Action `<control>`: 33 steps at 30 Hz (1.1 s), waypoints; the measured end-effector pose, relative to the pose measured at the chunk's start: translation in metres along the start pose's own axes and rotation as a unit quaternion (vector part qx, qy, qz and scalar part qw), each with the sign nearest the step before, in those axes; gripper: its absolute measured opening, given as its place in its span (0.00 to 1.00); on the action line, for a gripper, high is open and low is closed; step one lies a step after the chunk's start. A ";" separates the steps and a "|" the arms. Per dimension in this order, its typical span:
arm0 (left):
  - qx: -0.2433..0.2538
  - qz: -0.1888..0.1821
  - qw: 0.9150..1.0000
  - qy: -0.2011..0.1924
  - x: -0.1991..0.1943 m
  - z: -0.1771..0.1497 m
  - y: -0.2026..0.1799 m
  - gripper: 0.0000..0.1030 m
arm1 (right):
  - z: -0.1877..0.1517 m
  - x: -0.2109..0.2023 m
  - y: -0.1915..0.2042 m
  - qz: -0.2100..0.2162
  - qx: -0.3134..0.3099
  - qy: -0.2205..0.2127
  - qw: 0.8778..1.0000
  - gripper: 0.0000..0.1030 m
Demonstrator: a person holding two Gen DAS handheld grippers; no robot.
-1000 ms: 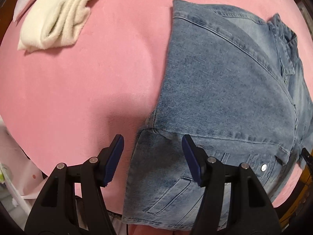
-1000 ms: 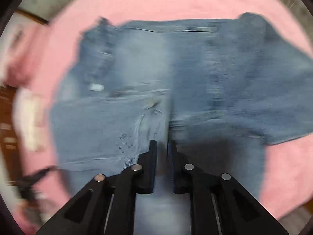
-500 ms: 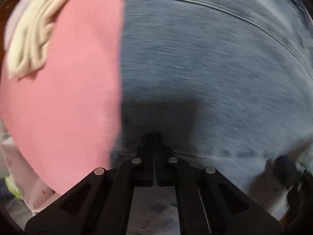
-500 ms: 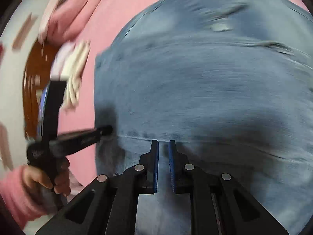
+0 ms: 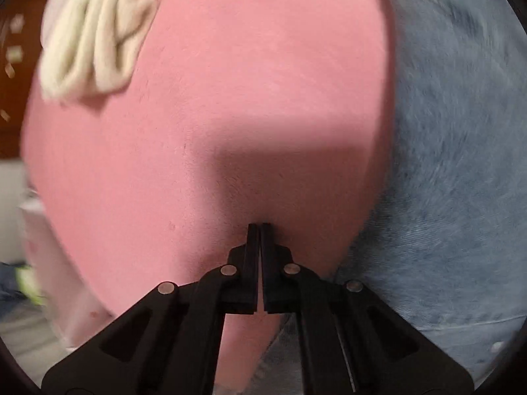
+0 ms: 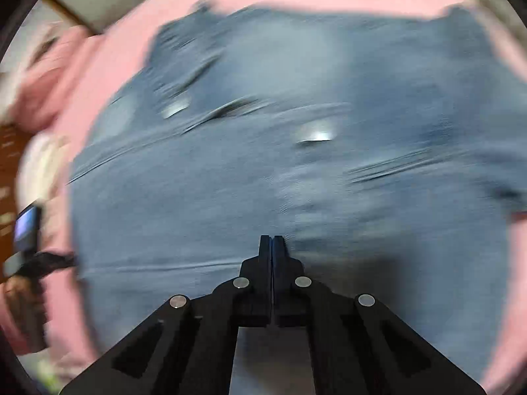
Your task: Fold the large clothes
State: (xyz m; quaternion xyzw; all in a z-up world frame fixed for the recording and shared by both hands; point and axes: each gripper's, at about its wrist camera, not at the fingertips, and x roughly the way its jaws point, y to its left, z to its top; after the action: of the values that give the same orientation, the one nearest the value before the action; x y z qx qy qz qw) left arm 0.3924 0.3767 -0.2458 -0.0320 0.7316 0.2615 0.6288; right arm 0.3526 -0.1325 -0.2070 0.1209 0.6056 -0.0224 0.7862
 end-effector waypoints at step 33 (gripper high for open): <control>0.034 -0.223 0.972 -0.061 -0.043 0.078 -0.112 0.01 | 0.096 0.047 0.006 0.059 -0.062 -0.012 0.996 0.00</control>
State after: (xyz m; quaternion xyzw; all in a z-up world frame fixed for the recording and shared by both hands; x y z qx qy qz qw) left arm 0.5140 0.3008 -0.2494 -0.1575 0.6748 0.0913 0.7152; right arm 0.4576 -0.1424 -0.2285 0.1074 0.5879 0.0602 0.7995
